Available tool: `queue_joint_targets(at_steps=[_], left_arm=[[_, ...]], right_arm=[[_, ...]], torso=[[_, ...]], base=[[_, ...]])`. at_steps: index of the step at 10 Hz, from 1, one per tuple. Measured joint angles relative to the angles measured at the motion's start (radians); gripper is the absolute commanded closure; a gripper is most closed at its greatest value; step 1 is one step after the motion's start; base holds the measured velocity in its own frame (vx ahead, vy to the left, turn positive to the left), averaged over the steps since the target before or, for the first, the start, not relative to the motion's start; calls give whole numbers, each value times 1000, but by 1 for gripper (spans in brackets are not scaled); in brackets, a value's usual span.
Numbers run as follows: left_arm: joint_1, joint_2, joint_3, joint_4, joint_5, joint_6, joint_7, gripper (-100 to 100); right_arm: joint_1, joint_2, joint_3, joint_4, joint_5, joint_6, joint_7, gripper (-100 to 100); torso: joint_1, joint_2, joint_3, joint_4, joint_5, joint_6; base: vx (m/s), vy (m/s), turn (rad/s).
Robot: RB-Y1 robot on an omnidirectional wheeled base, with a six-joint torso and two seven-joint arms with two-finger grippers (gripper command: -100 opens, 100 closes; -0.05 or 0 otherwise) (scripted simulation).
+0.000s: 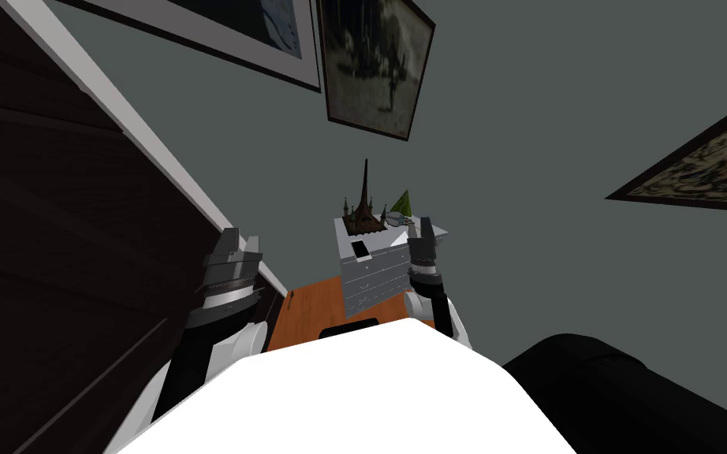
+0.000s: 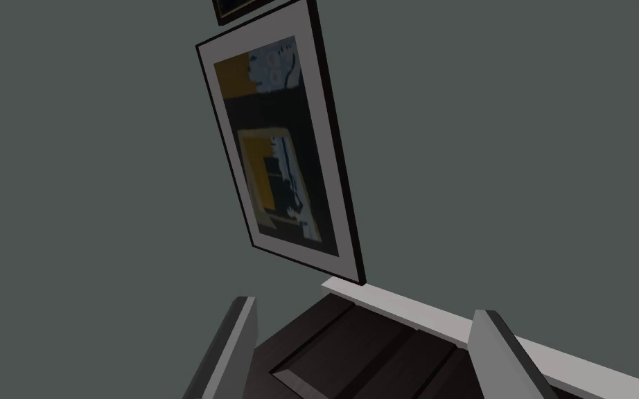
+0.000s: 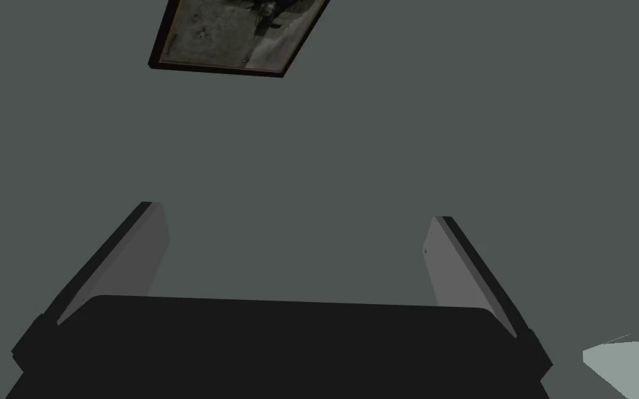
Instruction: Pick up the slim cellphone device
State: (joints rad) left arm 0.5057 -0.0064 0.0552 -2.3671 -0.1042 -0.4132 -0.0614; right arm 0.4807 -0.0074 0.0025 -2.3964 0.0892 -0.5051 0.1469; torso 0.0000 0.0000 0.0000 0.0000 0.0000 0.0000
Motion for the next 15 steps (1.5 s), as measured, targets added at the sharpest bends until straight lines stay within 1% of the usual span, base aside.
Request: queue_joint_targets(at_steps=[2, 4, 6, 8, 10, 11, 13, 14, 15], left_arm=[[0, 0, 0, 0, 0, 0, 0, 0], [0, 0, 0, 0, 0, 0, 0, 0], [0, 0, 0, 0, 0, 0, 0, 0], [0, 0, 0, 0, 0, 0, 0, 0], [0, 0, 0, 0, 0, 0, 0, 0], [0, 0, 0, 0, 0, 0, 0, 0], [0, 0, 0, 0, 0, 0, 0, 0], [0, 0, 0, 0, 0, 0, 0, 0], [0, 0, 0, 0, 0, 0, 0, 0]], right_arm=[[5, -36, -8, 3, 14, 0, 16, -100], [2, -74, -24, 16, 41, 3, 50, -100], [11, -106, -42, 20, 79, 8, 98, -100], [15, -131, -70, 36, 125, 12, 152, -100], [22, -140, -81, 45, 157, 8, 198, -100], [25, -148, -94, 49, 184, 12, 227, -100], [26, -156, -111, 63, 216, 13, 274, -100], [35, -161, -127, 73, 242, 8, 304, -100], [38, -166, -135, 74, 255, 9, 325, -100]], torso=[[1, 0, 0, 0, 0, 0], [1, 1, 0, 0, 0, 0], [2, 1, 1, 0, 0, 0], [2, 2, 1, 0, 0, 0], [1, 1, 1, 0, 0, 0], [2, 2, 1, 0, 0, 0], [1, 1, 1, 0, 0, 0], [2, 2, 1, 0, 0, 0], [2, 2, 1, 0, 0, 0]], base=[[-7, 15, -16], [-16, 25, -20], [-19, 37, -35], [-19, 27, -23], [-22, 24, -32], [-17, 22, -19], [-21, 27, -39], [-22, 24, -17], [-22, 25, -24]])
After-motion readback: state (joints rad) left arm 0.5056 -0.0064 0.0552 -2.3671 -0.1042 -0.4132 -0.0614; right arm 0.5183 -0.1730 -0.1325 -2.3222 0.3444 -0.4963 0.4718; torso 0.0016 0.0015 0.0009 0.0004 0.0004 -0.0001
